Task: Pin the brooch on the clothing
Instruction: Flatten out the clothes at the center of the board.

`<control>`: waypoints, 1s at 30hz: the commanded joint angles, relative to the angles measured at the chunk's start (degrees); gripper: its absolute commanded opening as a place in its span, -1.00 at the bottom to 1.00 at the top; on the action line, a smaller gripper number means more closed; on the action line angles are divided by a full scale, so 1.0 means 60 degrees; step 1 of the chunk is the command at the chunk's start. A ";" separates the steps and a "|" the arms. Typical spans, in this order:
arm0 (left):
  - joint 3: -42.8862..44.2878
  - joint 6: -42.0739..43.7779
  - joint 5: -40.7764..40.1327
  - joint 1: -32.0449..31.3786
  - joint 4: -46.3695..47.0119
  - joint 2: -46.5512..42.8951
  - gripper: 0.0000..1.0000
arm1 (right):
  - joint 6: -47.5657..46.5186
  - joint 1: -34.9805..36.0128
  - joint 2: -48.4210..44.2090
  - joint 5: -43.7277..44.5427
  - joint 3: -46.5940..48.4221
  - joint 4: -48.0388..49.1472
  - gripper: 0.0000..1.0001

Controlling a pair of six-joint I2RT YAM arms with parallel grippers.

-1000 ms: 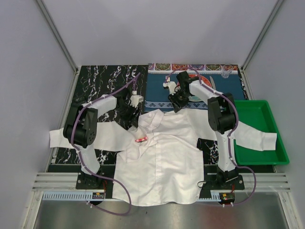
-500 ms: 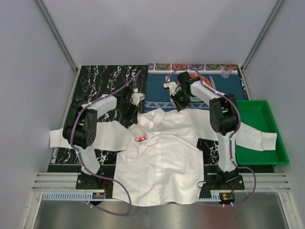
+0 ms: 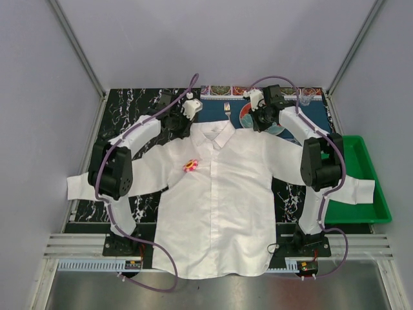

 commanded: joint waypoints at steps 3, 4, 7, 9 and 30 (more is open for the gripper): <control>0.0646 0.0517 -0.1224 -0.0070 0.0712 0.0581 -1.00 | 0.0346 0.0014 0.0002 0.0686 -0.0089 0.0738 -1.00; 0.0792 0.0430 -0.1269 -0.0070 0.0712 0.0699 -1.00 | 0.0434 0.0028 0.0091 0.0846 -0.0002 0.0723 -1.00; 0.0779 0.0239 -0.1590 -0.0055 0.1004 0.0876 -1.00 | 0.0815 0.0029 0.0544 0.1052 0.0582 0.0752 -1.00; 0.0765 0.0166 -0.1999 -0.0055 0.1384 0.0964 -1.00 | 0.0977 0.0028 0.0866 0.1184 0.0789 0.0767 -1.00; 0.0811 0.0077 -0.0498 0.1188 0.0464 -0.0361 0.41 | 0.0656 0.0014 0.0168 0.1436 0.1538 -0.0740 0.67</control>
